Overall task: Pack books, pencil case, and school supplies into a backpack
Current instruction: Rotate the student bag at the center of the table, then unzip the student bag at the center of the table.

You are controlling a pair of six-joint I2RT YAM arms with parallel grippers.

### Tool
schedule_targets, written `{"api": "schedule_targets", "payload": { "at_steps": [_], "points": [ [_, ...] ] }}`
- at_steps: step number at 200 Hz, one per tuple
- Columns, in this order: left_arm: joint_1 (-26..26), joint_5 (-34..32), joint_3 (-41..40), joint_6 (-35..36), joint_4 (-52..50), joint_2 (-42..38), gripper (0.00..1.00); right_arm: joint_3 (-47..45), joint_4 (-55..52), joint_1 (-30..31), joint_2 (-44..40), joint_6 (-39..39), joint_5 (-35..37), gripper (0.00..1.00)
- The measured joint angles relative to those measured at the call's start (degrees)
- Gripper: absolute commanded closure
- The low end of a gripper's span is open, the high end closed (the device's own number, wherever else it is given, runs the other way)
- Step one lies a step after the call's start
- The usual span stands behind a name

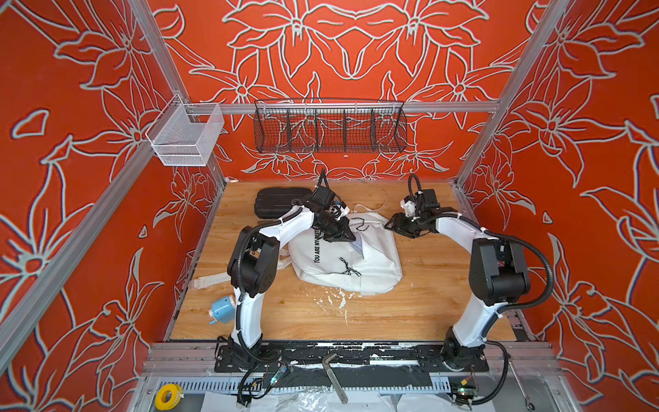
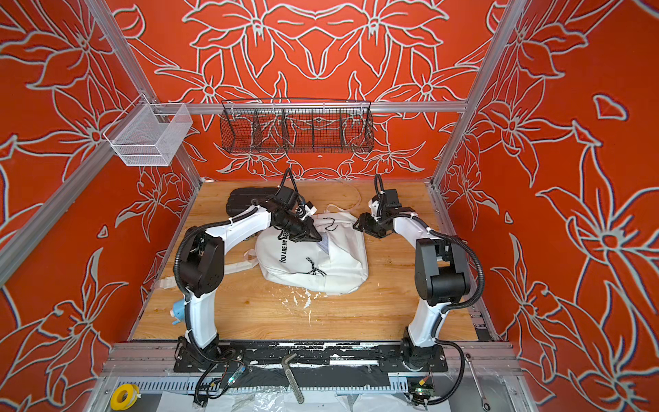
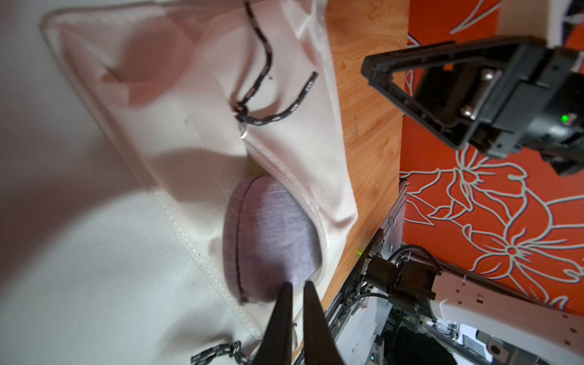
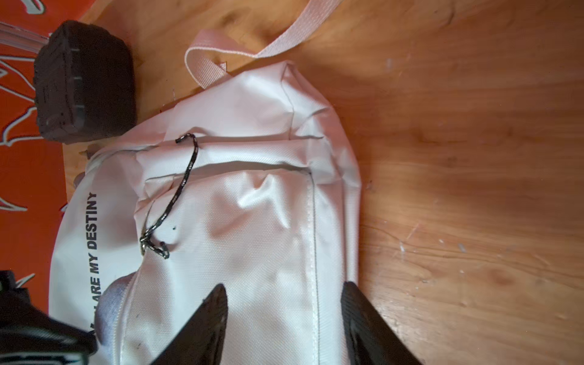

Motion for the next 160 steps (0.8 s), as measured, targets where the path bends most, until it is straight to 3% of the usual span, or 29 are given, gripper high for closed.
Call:
{"api": "schedule_targets", "payload": {
  "at_steps": [45,74,110,120,127,142,160],
  "points": [
    [-0.17,-1.14,0.39,-0.04,-0.76,1.14,0.93,0.76,-0.46,0.96,4.17,-0.33,-0.35,0.45],
    [-0.42,0.87,2.32,-1.07,1.86,4.72,1.00,0.76,0.20,1.73,4.76,-1.01,-1.38,0.49],
    [-1.29,3.08,4.48,-1.90,4.52,8.68,1.00,0.76,1.66,3.89,5.07,-1.75,-3.15,0.45],
    [-1.31,2.86,4.50,-1.88,4.46,8.66,0.78,1.05,1.18,4.17,5.05,-2.08,-2.51,0.43],
    [-1.31,2.54,4.31,-1.86,4.68,8.26,0.70,1.49,0.55,4.31,4.98,-2.54,-1.36,0.42],
    [-1.01,1.36,2.16,-2.67,5.35,6.10,0.59,2.10,-1.01,4.83,3.93,-3.91,2.19,0.42],
    [0.44,-0.46,-3.10,-3.67,6.01,0.24,0.56,3.80,-4.76,6.10,0.92,-6.47,8.17,0.41]
  ]
}}
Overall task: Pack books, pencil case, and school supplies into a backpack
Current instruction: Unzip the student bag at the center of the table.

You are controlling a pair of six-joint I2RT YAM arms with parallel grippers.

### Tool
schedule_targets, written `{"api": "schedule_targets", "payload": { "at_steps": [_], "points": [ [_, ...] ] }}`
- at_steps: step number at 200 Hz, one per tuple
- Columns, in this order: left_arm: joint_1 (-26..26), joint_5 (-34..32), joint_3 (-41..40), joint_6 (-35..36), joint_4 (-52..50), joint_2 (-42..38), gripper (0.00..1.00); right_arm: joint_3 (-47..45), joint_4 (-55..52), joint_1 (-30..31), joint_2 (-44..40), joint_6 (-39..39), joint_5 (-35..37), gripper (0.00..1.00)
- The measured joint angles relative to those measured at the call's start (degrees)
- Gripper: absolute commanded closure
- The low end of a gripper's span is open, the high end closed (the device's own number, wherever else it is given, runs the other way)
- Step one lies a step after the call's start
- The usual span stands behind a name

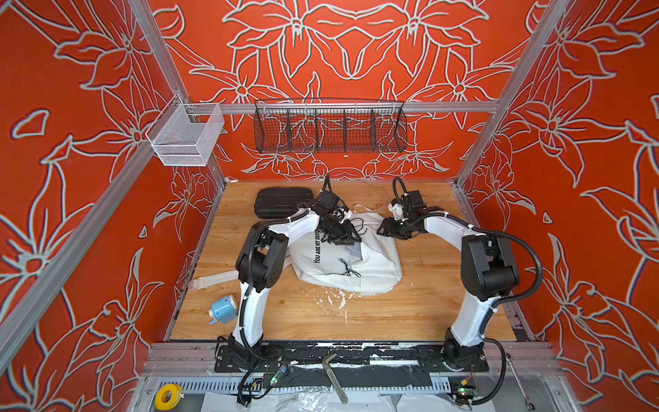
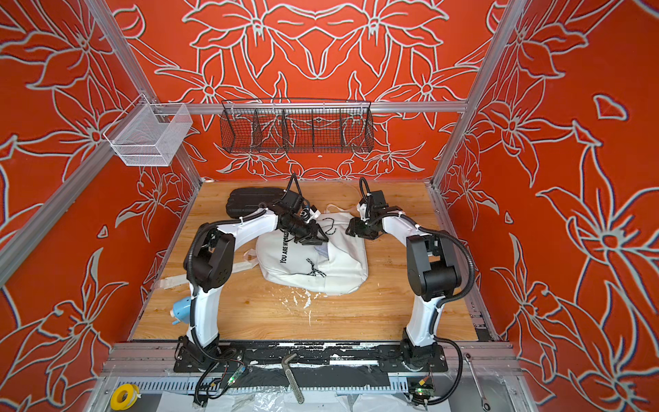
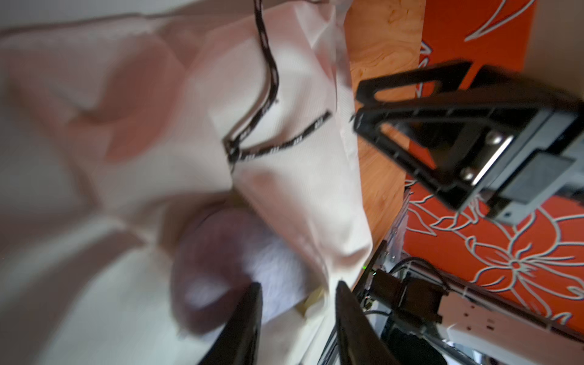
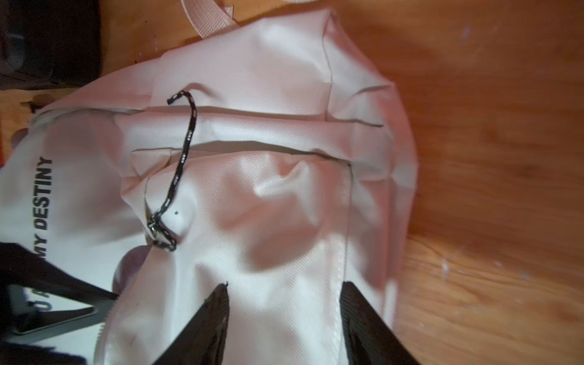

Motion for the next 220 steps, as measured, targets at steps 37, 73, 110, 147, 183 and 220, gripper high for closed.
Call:
{"api": "schedule_targets", "payload": {
  "at_steps": [37,73,110,147,183,220],
  "points": [
    [4.52,-1.20,-5.27,-2.73,1.99,-8.55,0.45,6.69,-3.61,6.93,-4.20,-4.61,5.81,0.40],
    [4.72,-1.97,-1.92,-2.03,0.72,-5.79,0.50,8.24,-6.16,13.68,-4.02,-5.99,9.33,0.38],
    [3.80,-1.60,0.76,-2.03,-1.68,-3.30,0.44,11.72,-10.86,14.62,0.37,-5.95,11.67,0.38],
    [1.92,0.13,-3.93,-5.66,-1.42,-2.80,0.44,18.88,-14.53,13.60,7.10,-1.99,11.58,0.41],
    [0.26,0.61,-4.37,-6.80,-1.49,-0.11,0.45,21.11,-16.41,13.64,10.56,2.32,10.03,0.41],
    [0.11,1.36,-4.35,-7.89,-0.11,2.93,0.60,25.35,-17.84,13.64,16.00,6.38,8.35,0.48]
  ]
}}
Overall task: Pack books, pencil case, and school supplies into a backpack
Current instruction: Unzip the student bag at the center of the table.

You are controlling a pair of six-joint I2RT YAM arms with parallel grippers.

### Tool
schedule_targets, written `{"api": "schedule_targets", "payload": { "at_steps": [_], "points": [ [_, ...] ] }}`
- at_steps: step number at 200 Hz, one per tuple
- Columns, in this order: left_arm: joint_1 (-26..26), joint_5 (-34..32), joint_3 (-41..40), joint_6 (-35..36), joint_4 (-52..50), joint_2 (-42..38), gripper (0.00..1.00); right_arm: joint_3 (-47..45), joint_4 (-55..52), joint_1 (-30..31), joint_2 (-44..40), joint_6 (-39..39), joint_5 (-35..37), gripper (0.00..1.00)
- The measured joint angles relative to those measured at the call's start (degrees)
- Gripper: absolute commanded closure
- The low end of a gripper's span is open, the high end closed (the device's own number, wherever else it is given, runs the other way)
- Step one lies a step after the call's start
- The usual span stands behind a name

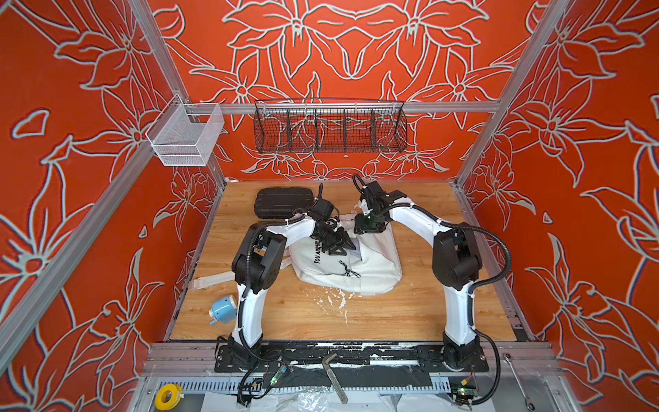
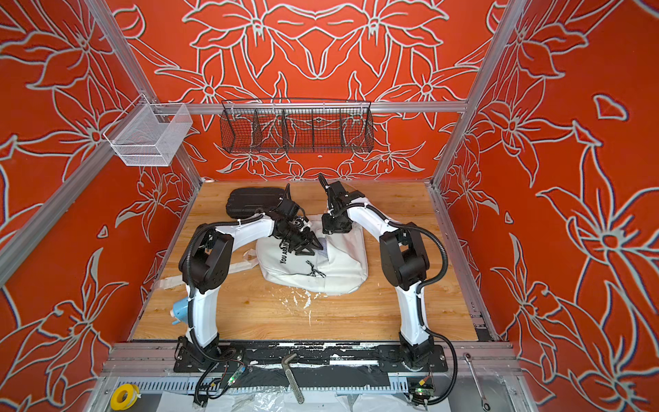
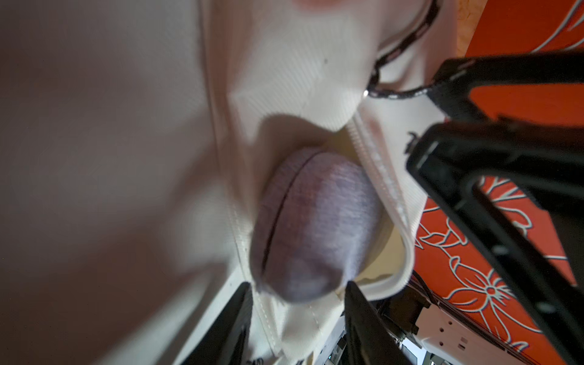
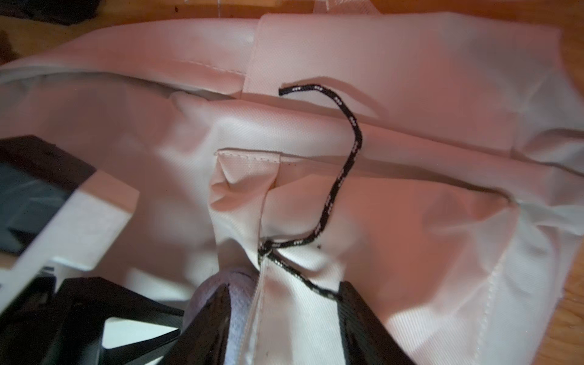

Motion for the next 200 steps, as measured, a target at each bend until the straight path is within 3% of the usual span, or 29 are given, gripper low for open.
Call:
{"api": "schedule_targets", "payload": {
  "at_steps": [30,79,110,143,200],
  "points": [
    [0.07,1.51,0.35,-0.46,0.55,1.46,0.63,0.59,-0.31,0.00,2.19,3.17,0.48,0.57],
    [0.07,4.63,5.27,-0.72,-2.67,5.18,0.88,1.20,1.62,0.00,3.19,8.09,2.91,1.00],
    [0.04,4.76,7.54,2.32,-7.41,6.19,0.94,1.77,3.43,0.00,3.52,10.80,3.67,1.00],
    [0.20,3.52,4.33,6.29,-11.69,6.45,1.00,1.16,7.06,0.00,3.26,12.59,6.25,1.00],
    [0.11,6.14,2.43,13.53,-15.32,6.43,1.00,1.86,11.69,-0.26,2.93,15.02,9.77,1.00]
  ]
}}
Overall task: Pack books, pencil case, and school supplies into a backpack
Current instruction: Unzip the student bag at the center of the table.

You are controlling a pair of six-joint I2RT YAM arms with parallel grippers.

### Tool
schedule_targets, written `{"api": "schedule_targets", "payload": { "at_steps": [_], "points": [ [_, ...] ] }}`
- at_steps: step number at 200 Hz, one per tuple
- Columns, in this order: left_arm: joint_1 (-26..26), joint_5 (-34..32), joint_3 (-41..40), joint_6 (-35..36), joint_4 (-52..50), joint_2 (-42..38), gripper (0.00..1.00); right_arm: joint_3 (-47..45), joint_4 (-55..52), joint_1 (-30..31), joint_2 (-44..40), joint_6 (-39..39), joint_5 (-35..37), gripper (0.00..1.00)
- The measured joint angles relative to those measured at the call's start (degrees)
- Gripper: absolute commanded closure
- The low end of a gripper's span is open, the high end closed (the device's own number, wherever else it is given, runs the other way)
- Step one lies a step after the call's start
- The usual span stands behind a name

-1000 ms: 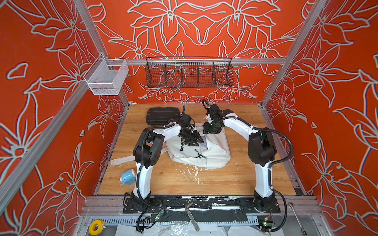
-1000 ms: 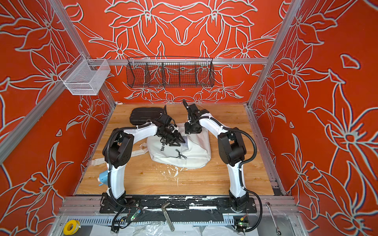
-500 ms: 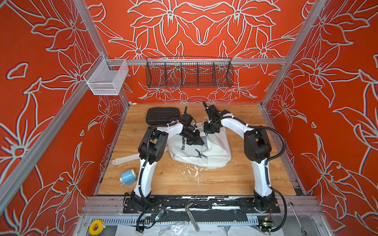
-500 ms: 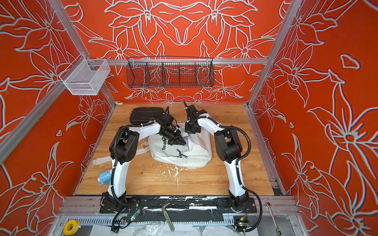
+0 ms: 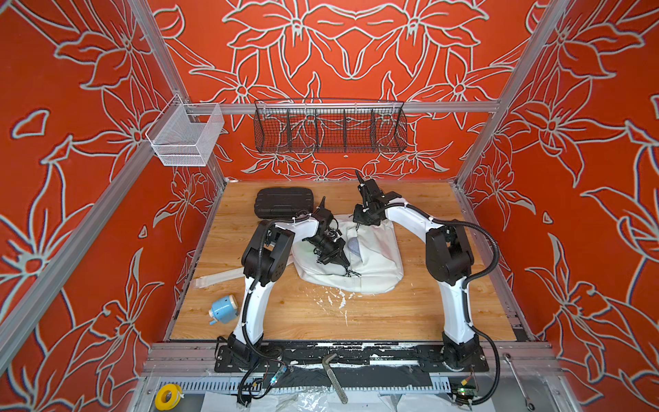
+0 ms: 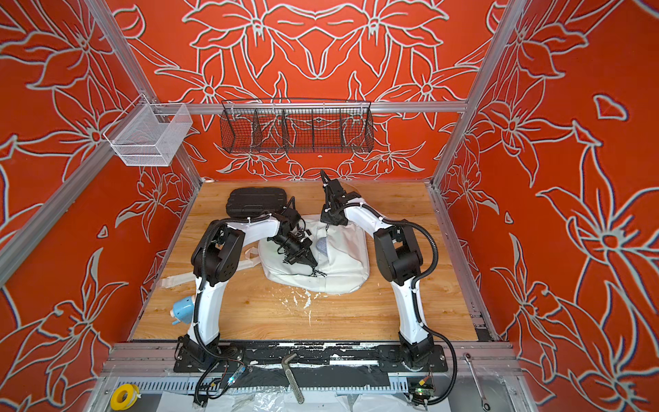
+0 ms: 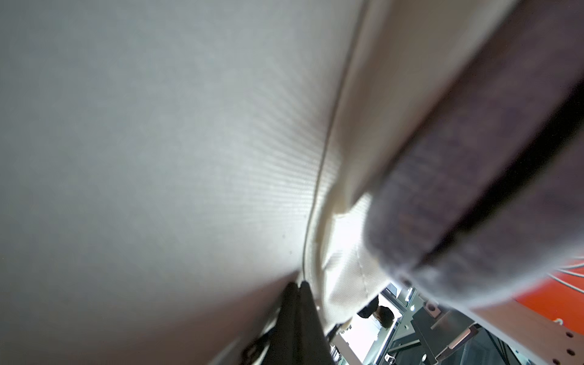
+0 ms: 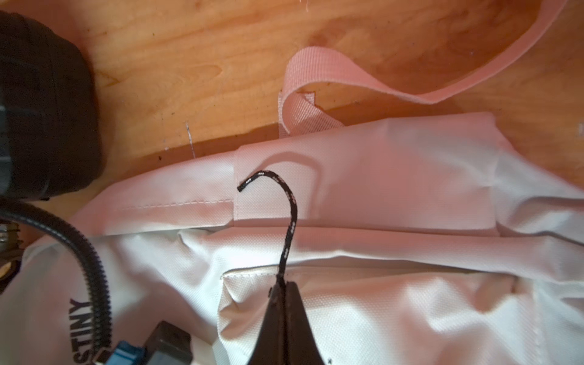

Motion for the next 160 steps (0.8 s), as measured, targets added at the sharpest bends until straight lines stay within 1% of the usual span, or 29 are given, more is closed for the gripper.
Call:
{"api": "schedule_targets", "payload": {
  "at_steps": [37,83,120,141,156,160],
  "points": [
    [0.00,0.46,-0.79,3.98,-2.08,-0.13,1.00,4.31,-0.46,0.04,1.33,0.42,1.03,1.00],
    [0.00,0.85,-1.11,5.88,-3.02,-0.20,1.00,11.50,-3.23,-0.09,6.14,-1.40,0.55,1.00],
    [0.00,1.18,-2.14,6.62,-2.80,-0.55,1.00,12.41,-4.00,-0.68,6.69,-4.50,0.55,1.00],
    [0.04,1.14,-1.84,7.45,-2.84,-0.35,1.00,19.71,-7.85,-1.64,10.08,-5.68,-0.90,1.00],
    [0.07,0.96,-1.49,7.98,-2.49,-0.09,1.00,24.41,-8.31,-2.56,12.74,-6.38,-2.36,1.00],
    [0.07,0.83,-1.46,8.02,-2.27,-0.07,1.00,25.11,-8.28,-2.82,13.18,-6.62,-3.02,0.96]
  ]
}}
